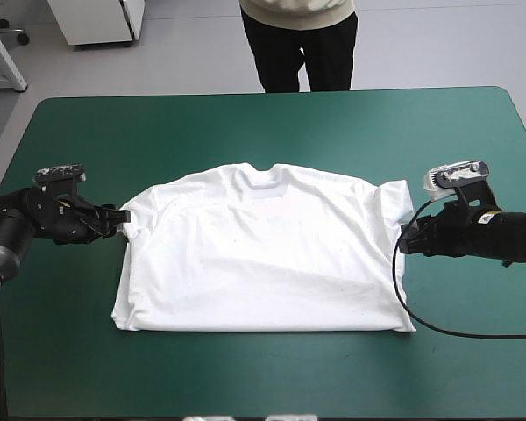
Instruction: Fold the cloth
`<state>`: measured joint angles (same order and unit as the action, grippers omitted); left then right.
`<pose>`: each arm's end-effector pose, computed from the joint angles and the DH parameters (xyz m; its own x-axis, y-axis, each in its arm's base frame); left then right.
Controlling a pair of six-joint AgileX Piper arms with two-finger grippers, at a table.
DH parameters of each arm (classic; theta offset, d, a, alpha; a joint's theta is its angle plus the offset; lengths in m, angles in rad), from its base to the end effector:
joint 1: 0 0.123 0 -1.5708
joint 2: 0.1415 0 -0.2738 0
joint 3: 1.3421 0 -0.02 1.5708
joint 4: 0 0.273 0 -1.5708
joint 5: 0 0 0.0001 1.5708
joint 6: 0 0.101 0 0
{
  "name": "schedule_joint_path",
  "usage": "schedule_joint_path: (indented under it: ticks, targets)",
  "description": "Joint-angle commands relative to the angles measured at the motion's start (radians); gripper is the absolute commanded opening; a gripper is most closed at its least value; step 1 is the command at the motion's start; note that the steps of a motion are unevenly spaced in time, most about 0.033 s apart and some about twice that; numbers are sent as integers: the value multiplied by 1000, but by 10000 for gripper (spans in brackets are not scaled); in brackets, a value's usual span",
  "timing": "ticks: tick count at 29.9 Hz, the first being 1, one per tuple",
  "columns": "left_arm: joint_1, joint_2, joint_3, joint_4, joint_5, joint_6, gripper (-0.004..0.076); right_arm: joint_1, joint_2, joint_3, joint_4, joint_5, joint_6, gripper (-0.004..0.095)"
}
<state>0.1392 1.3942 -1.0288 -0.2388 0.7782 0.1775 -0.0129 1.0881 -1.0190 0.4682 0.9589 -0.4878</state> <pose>0.3079 0.0262 0.2548 -0.8554 -0.1140 -0.5053 -0.0489 0.9889 -0.1404 0.2407 0.0342 0.3332 -0.7133 -0.1801 -0.6773 -0.3747 0.9147 0.1514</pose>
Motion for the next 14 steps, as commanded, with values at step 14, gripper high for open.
schedule_joint_path:
  ticks: [14]
  targets:
    - [3,-131,-7,-165,10,163,467,-5,70,-30,-103,-70,71,415]
